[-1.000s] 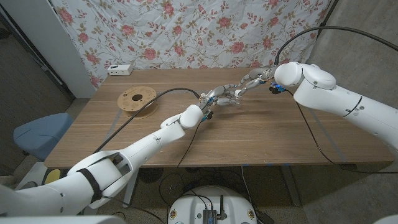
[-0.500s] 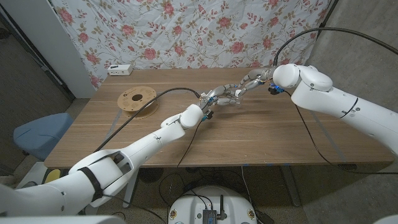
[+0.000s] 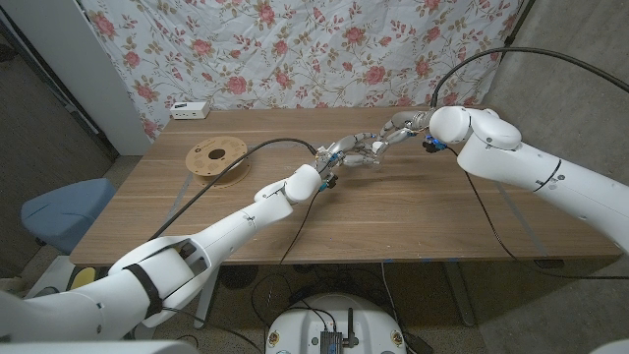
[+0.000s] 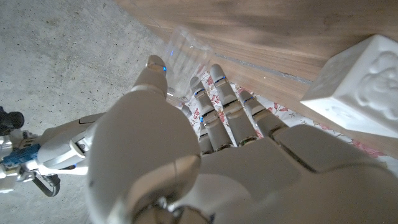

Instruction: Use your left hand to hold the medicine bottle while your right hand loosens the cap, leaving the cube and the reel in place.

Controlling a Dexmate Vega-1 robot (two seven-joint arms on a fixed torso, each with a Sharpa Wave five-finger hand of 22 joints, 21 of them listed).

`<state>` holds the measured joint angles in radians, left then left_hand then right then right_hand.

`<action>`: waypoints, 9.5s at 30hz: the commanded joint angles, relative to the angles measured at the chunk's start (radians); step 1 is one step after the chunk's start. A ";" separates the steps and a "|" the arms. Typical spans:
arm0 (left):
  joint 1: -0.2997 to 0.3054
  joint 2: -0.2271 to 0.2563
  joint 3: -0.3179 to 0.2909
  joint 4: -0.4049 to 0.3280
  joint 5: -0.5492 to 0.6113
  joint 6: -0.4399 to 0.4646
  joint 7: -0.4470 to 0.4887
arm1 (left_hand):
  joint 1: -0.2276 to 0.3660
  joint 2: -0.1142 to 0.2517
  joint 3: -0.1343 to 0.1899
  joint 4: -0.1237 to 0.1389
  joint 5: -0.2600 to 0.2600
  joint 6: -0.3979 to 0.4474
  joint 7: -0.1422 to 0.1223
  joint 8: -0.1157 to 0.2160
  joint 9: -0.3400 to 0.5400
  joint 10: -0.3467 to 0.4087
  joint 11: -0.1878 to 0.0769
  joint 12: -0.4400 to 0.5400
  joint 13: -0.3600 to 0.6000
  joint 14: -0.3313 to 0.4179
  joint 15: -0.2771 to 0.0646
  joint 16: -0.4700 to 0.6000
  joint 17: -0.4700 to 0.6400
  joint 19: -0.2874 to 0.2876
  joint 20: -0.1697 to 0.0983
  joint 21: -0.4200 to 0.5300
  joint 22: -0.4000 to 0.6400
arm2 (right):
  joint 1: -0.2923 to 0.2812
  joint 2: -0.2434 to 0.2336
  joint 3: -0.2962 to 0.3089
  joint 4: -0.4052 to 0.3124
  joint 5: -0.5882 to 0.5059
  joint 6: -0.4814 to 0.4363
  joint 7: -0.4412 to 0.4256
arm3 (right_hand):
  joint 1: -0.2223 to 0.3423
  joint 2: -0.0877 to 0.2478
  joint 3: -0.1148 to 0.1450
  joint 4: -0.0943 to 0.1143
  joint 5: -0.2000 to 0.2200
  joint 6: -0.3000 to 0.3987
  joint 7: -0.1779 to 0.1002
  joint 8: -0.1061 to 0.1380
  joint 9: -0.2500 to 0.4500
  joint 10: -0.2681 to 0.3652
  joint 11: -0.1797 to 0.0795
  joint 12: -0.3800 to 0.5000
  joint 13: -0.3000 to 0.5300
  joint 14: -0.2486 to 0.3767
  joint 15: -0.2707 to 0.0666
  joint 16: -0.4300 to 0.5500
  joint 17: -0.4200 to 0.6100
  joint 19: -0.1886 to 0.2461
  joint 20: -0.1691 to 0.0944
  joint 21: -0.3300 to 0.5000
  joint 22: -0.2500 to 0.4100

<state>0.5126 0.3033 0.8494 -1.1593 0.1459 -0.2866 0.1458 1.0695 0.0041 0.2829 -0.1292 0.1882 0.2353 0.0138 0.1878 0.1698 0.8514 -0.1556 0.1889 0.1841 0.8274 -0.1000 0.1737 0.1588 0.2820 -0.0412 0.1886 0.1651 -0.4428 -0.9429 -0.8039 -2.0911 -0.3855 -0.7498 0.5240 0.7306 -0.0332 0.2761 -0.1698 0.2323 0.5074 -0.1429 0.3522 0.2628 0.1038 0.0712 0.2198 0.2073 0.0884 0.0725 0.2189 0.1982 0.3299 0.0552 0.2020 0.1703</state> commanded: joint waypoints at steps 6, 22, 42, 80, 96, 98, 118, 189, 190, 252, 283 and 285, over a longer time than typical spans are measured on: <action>0.007 0.004 -0.001 -0.009 0.003 -0.004 0.002 | 0.001 0.010 0.009 -0.002 -0.002 0.001 -0.012 -0.002 0.005 0.013 -0.001 0.006 0.001 0.013 -0.109 -0.002 0.001 0.009 -0.120 -0.002 0.002 | -0.016 0.006 -0.001 -0.006 -0.024 -0.019 -0.019 | 0.015 0.000 0.013 0.003 -0.003 0.023 0.007 0.019 0.007 0.016 -0.002 0.005 0.001 0.015 -0.003 0.008 0.004 0.015 -0.001 0.005 0.002; 0.019 0.015 -0.004 -0.035 0.006 0.010 -0.001 | -0.003 0.010 0.014 -0.003 -0.002 0.001 -0.014 -0.002 0.005 0.012 -0.001 0.005 0.001 0.012 -0.109 -0.004 0.000 0.008 -0.120 -0.002 0.002 | -0.030 0.004 0.004 -0.022 -0.030 -0.022 -0.033 | 0.018 -0.004 0.019 0.007 -0.011 0.075 0.014 0.050 0.016 0.029 -0.002 0.004 0.002 0.023 -0.003 0.008 0.007 0.020 -0.004 0.003 0.003; 0.020 0.014 -0.006 -0.031 0.002 0.010 -0.003 | -0.006 0.013 0.021 -0.005 -0.002 0.001 -0.016 -0.003 0.005 0.014 0.000 0.005 0.001 0.015 -0.109 -0.003 0.000 0.008 -0.119 -0.002 0.002 | -0.032 0.014 0.004 -0.015 -0.034 -0.015 -0.040 | 0.029 -0.002 0.031 0.007 -0.016 0.122 0.017 0.080 0.026 0.050 -0.003 0.006 0.002 0.037 -0.009 0.010 0.010 0.033 -0.008 0.004 0.003; 0.007 0.002 -0.001 -0.005 -0.002 -0.006 -0.011 | -0.013 0.012 0.031 -0.007 -0.003 0.000 -0.020 -0.003 0.005 0.014 0.000 0.005 0.001 0.017 -0.108 -0.003 0.000 0.008 -0.118 -0.002 0.002 | -0.033 0.023 0.002 0.001 -0.040 -0.014 -0.055 | 0.090 0.026 0.075 -0.004 -0.020 0.175 -0.005 0.112 0.024 0.078 -0.014 0.003 0.002 0.061 -0.027 0.013 0.013 0.060 -0.016 0.005 0.003; 0.004 0.001 0.001 0.000 -0.005 -0.007 -0.018 | -0.017 0.011 0.035 -0.007 -0.003 -0.003 -0.023 -0.004 0.005 0.015 0.000 0.006 0.002 0.018 -0.108 -0.003 0.000 0.010 -0.117 -0.001 0.002 | -0.032 0.026 0.008 0.004 -0.026 -0.015 -0.053 | 0.157 0.072 0.117 -0.007 -0.018 0.177 -0.024 0.119 0.022 0.079 -0.025 -0.004 0.003 0.065 -0.035 0.013 0.016 0.067 -0.023 0.003 0.003; 0.004 0.000 0.001 0.001 -0.006 -0.008 -0.018 | -0.017 0.011 0.035 -0.008 -0.003 -0.003 -0.023 -0.004 0.005 0.016 0.000 0.006 0.002 0.018 -0.108 -0.003 0.000 0.009 -0.117 -0.001 0.002 | -0.034 0.026 0.013 0.004 -0.018 -0.013 -0.056 | 0.160 0.077 0.119 -0.006 -0.018 0.177 -0.026 0.120 0.022 0.080 -0.028 -0.004 0.003 0.065 -0.036 0.013 0.016 0.068 -0.024 0.002 0.003; -0.005 -0.008 0.005 0.021 -0.007 -0.012 -0.019 | -0.020 0.012 0.042 -0.008 -0.004 -0.003 -0.025 -0.003 0.005 0.020 0.000 0.007 0.002 0.022 -0.109 -0.003 0.000 0.010 -0.117 -0.002 0.002 | -0.063 0.014 0.079 0.032 0.119 0.070 -0.103 | 0.217 0.103 0.139 -0.007 -0.018 0.219 -0.071 0.142 0.018 0.075 -0.078 -0.012 0.003 0.061 -0.051 0.011 0.016 0.064 -0.029 -0.002 0.003; -0.012 -0.019 0.017 0.034 -0.005 -0.013 -0.013 | -0.030 0.009 0.064 -0.013 -0.005 -0.003 -0.027 -0.002 0.005 0.027 -0.005 0.007 0.002 0.025 -0.109 -0.004 0.000 0.009 -0.116 -0.002 0.002 | -0.002 -0.025 0.043 0.019 0.197 0.011 -0.060 | 0.056 -0.006 0.025 0.065 -0.055 -0.012 0.041 0.000 -0.022 -0.017 -0.015 -0.019 0.005 0.001 0.003 -0.007 0.014 0.015 0.007 -0.007 0.004; -0.010 -0.018 0.016 0.031 -0.004 -0.012 -0.013 | -0.030 0.010 0.064 -0.013 -0.005 -0.003 -0.027 -0.002 0.005 0.027 -0.003 0.007 0.002 0.026 -0.109 -0.004 0.000 0.009 -0.116 -0.002 0.002 | -0.001 -0.026 0.042 0.017 0.195 0.009 -0.060 | 0.053 -0.006 0.024 0.066 -0.056 -0.012 0.042 0.000 -0.021 -0.016 -0.015 -0.018 0.005 0.002 0.003 -0.007 0.015 0.016 0.008 -0.007 0.004; 0.005 -0.006 0.008 0.006 0.003 -0.014 -0.007 | -0.037 0.004 0.081 -0.015 -0.006 -0.003 -0.031 -0.002 0.005 0.026 -0.004 0.006 0.002 0.025 -0.110 -0.004 0.000 0.008 -0.116 -0.002 0.002 | 0.030 -0.018 -0.015 -0.001 0.118 -0.064 -0.032 | 0.048 0.004 0.027 0.040 -0.050 0.065 0.053 0.041 0.001 -0.003 -0.012 -0.012 0.006 0.017 0.003 -0.003 0.009 0.021 0.010 -0.002 0.005; 0.002 -0.009 0.008 0.012 0.000 -0.014 -0.013 | -0.049 0.002 0.088 -0.012 -0.006 -0.006 -0.034 -0.003 0.005 0.024 -0.003 0.005 0.003 0.027 -0.107 -0.003 0.000 0.009 -0.116 -0.002 0.002 | 0.006 -0.011 -0.008 -0.004 0.092 -0.053 -0.065 | 0.083 0.019 0.040 0.019 -0.050 0.151 0.023 0.092 0.015 0.039 -0.024 -0.003 0.005 0.048 -0.013 0.009 0.010 0.047 -0.001 0.004 0.004; 0.002 -0.009 0.008 0.012 -0.001 -0.014 -0.014 | -0.049 0.002 0.088 -0.012 -0.006 -0.005 -0.034 -0.003 0.005 0.025 -0.004 0.005 0.003 0.026 -0.107 -0.004 0.000 0.009 -0.117 -0.002 0.002 | 0.006 -0.011 -0.009 -0.004 0.089 -0.049 -0.065 | 0.088 0.022 0.042 0.017 -0.049 0.156 0.020 0.095 0.015 0.043 -0.026 -0.002 0.005 0.052 -0.016 0.010 0.010 0.050 -0.003 0.004 0.004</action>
<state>0.5166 0.2957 0.8572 -1.1497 0.1476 -0.3001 0.1351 1.0212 0.0007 0.3640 -0.1391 0.1762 0.2264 -0.0162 0.1878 0.1698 0.8636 -0.1506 0.1888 0.1833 0.8433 -0.1054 0.1696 0.1589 0.2820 -0.0412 0.1886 0.1651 -0.4294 -0.9582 -0.8164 -2.0972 -0.2872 -0.8068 0.4687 0.8072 -0.0168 0.3160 -0.1463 0.1779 0.6488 -0.1197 0.4397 0.2763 0.1380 0.0481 0.2082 0.2090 0.1269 0.0590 0.2189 0.2072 0.3690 0.0518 0.2000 0.1702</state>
